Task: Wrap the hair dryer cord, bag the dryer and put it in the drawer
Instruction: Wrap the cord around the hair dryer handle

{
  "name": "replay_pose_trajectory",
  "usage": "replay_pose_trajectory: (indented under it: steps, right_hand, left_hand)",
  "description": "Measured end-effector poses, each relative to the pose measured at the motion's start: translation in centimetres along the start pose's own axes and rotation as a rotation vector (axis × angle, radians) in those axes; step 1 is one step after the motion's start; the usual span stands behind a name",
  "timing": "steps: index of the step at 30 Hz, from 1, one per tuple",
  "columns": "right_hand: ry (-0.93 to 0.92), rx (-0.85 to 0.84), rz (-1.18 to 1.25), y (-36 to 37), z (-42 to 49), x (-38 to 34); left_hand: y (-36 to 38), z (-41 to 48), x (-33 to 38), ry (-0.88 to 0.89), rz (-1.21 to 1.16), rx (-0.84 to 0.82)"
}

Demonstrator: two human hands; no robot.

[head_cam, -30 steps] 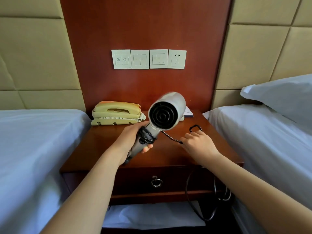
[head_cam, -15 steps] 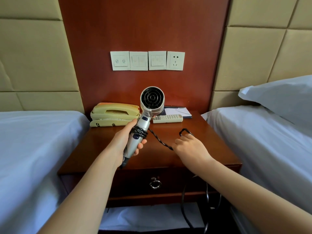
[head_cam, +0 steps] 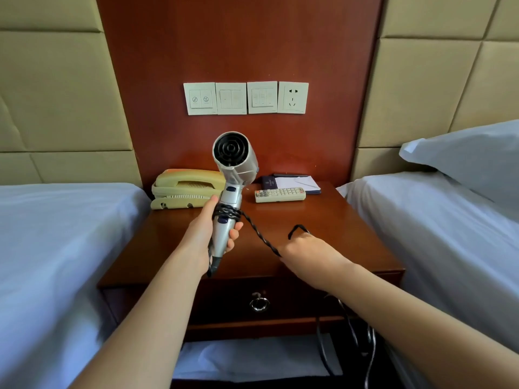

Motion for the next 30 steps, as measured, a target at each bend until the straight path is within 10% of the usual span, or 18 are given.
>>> replay_pose_trajectory:
  steps: [10,24,30]
  right_hand:
    - [0.144,0.274,0.405,-3.2,-0.4,3.3]
    - [-0.022,0.304,0.079,-3.0,-1.9,1.9]
    - [-0.160,0.467,-0.040,-4.9,-1.2,0.2]
  left_hand:
    - [0.6,1.3,-0.1,0.014,-0.106,0.215]
    - [1.3,2.0,-1.1,-0.082,-0.019,0.153]
    - [1.7,-0.8,-0.6,0.296,0.290,0.343]
Point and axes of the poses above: each hand's wrist, its own z-axis towards the middle knuckle, its own y-axis out of the palm, x = y × z, the point moved 4 cm from there along z, towards the middle knuckle, and after that the axes turned 12 degrees about x, right-handed, at the moved point
